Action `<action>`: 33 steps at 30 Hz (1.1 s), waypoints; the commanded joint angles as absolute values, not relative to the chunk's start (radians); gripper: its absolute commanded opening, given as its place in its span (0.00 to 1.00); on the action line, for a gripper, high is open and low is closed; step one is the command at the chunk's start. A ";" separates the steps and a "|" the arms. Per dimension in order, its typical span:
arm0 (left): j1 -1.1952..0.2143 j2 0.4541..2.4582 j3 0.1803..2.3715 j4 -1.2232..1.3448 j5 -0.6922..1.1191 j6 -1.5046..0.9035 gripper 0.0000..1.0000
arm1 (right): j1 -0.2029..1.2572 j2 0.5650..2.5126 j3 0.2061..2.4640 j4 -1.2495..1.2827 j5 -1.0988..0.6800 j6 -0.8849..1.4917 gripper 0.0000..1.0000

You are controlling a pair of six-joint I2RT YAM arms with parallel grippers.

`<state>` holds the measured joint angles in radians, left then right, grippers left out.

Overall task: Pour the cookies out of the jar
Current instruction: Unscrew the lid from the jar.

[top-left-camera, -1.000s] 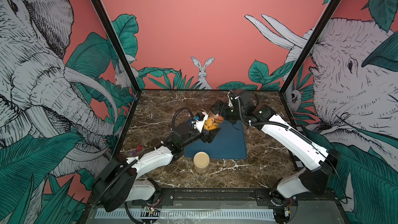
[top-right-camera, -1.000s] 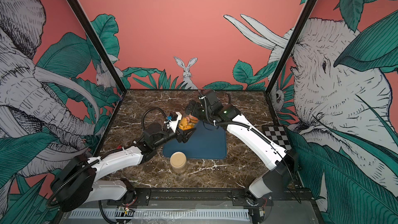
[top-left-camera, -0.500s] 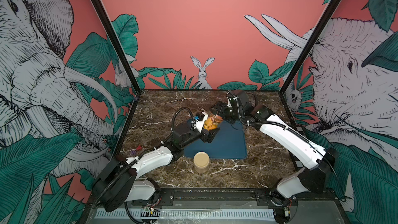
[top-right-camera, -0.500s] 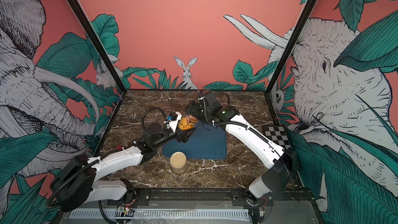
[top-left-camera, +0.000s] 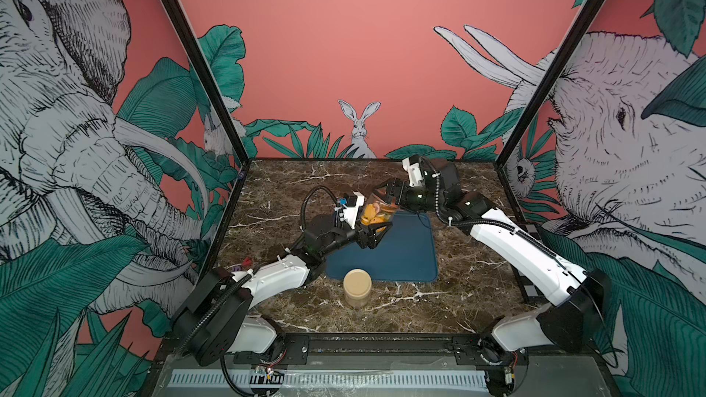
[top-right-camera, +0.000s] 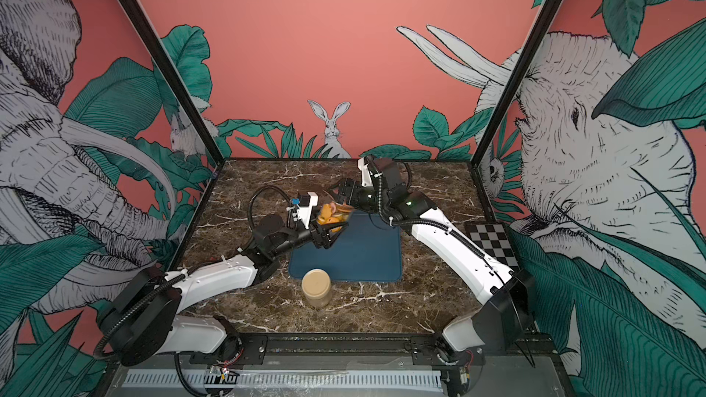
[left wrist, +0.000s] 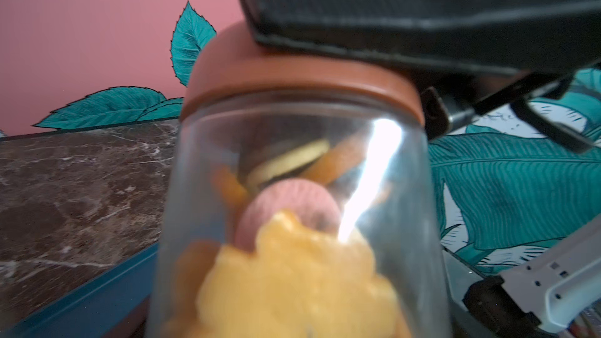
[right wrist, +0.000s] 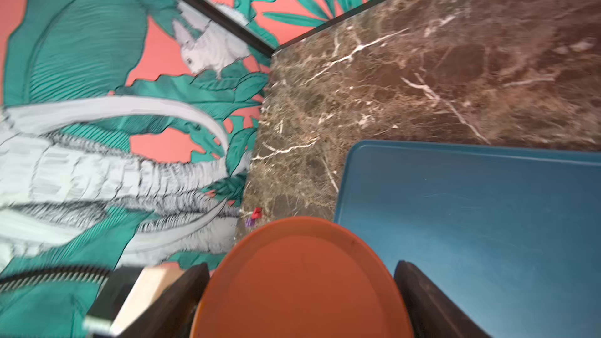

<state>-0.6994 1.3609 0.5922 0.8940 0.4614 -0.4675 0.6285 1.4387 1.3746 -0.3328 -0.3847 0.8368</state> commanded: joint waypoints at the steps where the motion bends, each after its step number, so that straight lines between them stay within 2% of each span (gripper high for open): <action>1: -0.711 1.332 0.671 1.182 0.652 -0.568 0.00 | 0.638 1.403 1.362 -0.200 -0.623 0.767 0.00; 5: -0.681 1.325 0.650 1.170 0.619 -0.569 0.00 | 0.638 1.372 1.375 -0.273 -0.614 0.713 0.03; 6: -0.680 1.314 0.645 1.129 0.579 -0.546 0.00 | 0.639 1.372 1.393 -0.323 -0.590 0.698 0.21; 7: -0.680 1.294 0.645 1.053 0.548 -0.501 0.00 | 0.640 1.373 1.420 -0.376 -0.554 0.684 0.53; 8: -0.684 1.274 0.647 0.982 0.514 -0.447 0.00 | 0.640 1.374 1.448 -0.432 -0.507 0.672 0.67; 11: -0.728 1.218 0.693 0.692 0.416 -0.232 0.00 | 0.643 1.372 1.544 -0.596 -0.335 0.646 0.86; 13: -0.756 1.184 0.710 0.582 0.319 -0.108 0.00 | 0.644 1.380 1.613 -0.667 -0.291 0.642 0.98; 18: -0.788 1.139 0.677 0.601 0.173 -0.015 0.00 | 0.650 1.416 1.710 -0.761 -0.216 0.751 0.99; 23: -0.805 1.147 0.663 0.596 0.093 -0.020 0.00 | 0.696 1.428 1.685 -0.758 -0.117 0.911 0.99; 33: -0.839 1.122 0.601 0.659 0.039 0.045 0.00 | 0.767 1.486 1.647 -0.677 -0.062 1.073 0.99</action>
